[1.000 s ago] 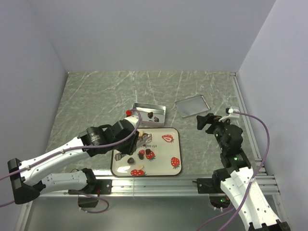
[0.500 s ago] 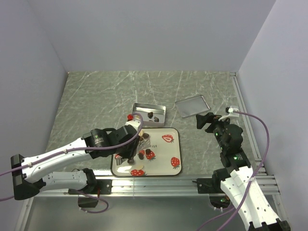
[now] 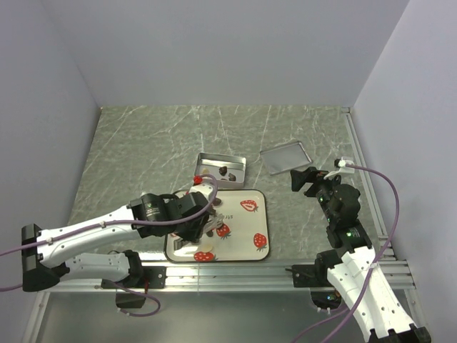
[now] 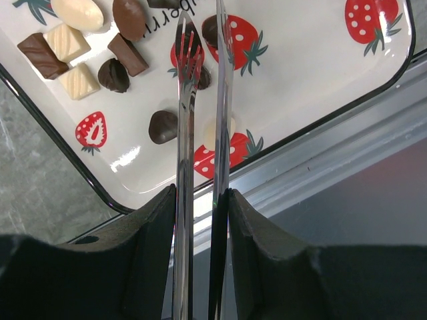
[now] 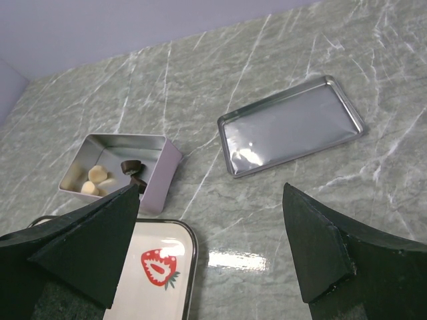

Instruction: Pack the chocolate

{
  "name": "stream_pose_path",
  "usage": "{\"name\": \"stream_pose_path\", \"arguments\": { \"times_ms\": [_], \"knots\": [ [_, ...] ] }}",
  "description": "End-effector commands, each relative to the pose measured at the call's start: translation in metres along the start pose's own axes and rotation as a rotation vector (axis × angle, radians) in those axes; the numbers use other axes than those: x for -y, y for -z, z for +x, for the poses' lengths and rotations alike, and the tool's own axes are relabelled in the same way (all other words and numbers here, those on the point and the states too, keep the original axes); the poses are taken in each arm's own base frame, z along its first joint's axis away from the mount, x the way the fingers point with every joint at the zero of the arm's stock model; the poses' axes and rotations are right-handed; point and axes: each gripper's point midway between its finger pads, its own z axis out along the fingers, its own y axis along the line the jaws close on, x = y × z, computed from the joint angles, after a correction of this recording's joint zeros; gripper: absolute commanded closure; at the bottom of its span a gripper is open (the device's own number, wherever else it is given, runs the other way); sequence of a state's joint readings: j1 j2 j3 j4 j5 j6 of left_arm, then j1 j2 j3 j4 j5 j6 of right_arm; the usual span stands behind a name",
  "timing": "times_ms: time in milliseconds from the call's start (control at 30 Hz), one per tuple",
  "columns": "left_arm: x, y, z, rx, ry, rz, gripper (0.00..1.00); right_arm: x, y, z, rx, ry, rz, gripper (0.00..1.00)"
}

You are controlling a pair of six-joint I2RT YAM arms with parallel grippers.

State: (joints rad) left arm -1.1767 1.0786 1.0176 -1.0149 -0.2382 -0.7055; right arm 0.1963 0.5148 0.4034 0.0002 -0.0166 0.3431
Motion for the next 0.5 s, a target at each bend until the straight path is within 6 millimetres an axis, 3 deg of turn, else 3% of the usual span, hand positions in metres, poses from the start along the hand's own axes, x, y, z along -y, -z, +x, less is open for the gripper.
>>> {"name": "stream_pose_path", "arguments": {
  "times_ms": [0,467],
  "knots": [
    [0.0019,-0.0009,0.0011,0.0,0.005,-0.017,0.59,-0.0023,-0.0013,-0.0083,0.035,0.006,-0.013,0.06],
    [0.004,-0.0077,0.002,-0.019,-0.037,-0.044,0.62,-0.0018,-0.0008,-0.0085,0.038,0.006,-0.01,0.06]
  ]
}}
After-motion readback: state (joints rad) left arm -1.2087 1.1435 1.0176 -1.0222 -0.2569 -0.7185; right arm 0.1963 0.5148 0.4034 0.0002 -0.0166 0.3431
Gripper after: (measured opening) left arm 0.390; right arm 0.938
